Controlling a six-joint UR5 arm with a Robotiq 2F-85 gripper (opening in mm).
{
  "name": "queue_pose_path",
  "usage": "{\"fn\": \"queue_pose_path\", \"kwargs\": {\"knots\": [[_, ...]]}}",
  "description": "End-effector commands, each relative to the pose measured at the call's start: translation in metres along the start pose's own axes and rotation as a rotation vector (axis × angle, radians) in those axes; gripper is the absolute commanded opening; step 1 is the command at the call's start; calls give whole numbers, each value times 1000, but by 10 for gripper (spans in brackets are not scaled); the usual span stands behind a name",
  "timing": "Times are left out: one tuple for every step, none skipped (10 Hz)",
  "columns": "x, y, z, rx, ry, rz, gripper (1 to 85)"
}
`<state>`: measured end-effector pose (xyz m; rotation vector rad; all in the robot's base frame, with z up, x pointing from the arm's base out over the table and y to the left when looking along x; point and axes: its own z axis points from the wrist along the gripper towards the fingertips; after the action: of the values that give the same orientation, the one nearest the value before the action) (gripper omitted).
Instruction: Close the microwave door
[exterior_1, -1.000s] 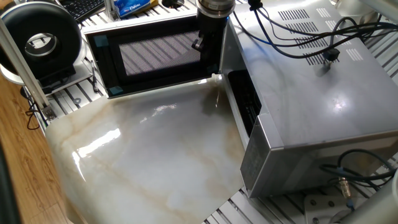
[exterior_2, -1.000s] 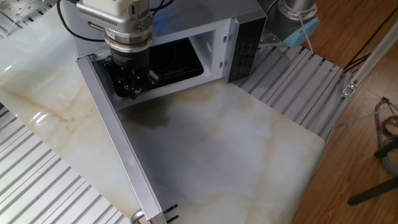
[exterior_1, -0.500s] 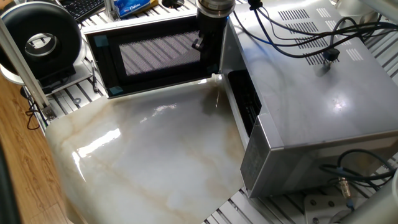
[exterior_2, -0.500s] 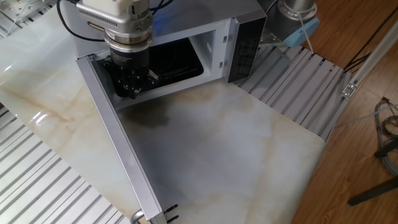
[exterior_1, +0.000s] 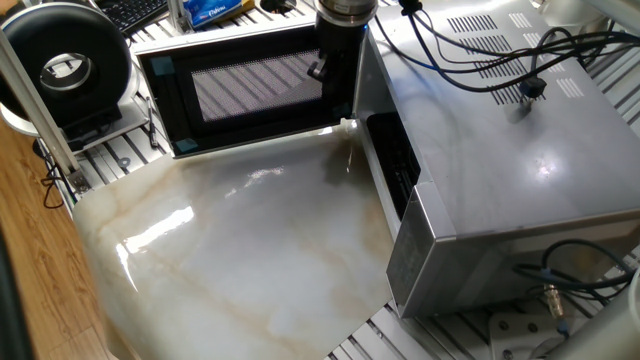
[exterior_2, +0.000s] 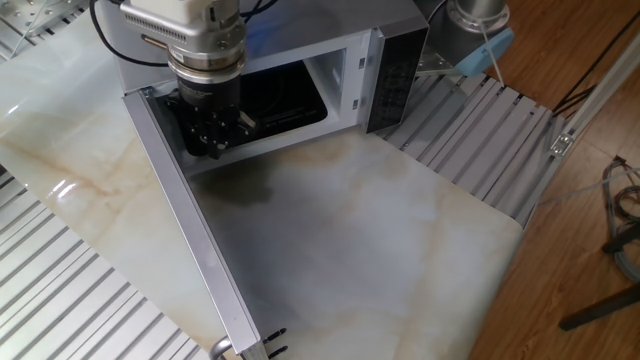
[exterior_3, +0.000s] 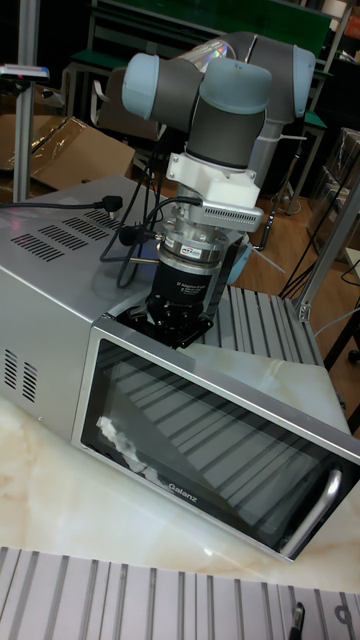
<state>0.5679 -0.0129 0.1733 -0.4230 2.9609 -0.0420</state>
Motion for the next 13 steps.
{"fn": "queue_pose_path", "kwargs": {"knots": [[-2, 4, -2, -20, -5, 13, 10], [-2, 4, -2, -20, -5, 13, 10], [-1, 4, -2, -20, -5, 13, 10], [-1, 6, -1, -27, -7, 19, 10], [-2, 7, -1, -32, -8, 29, 10], [-2, 8, -1, -33, -9, 32, 10], [-1, 8, -1, -34, -7, 32, 10], [-1, 7, -1, -32, -7, 29, 10], [-1, 7, 0, -31, -6, 28, 10], [-1, 7, 0, -31, -6, 28, 10], [-1, 7, 0, -31, -6, 28, 10], [-1, 7, 0, -32, -7, 29, 10], [-1, 8, 0, -35, -8, 29, 10]]}}
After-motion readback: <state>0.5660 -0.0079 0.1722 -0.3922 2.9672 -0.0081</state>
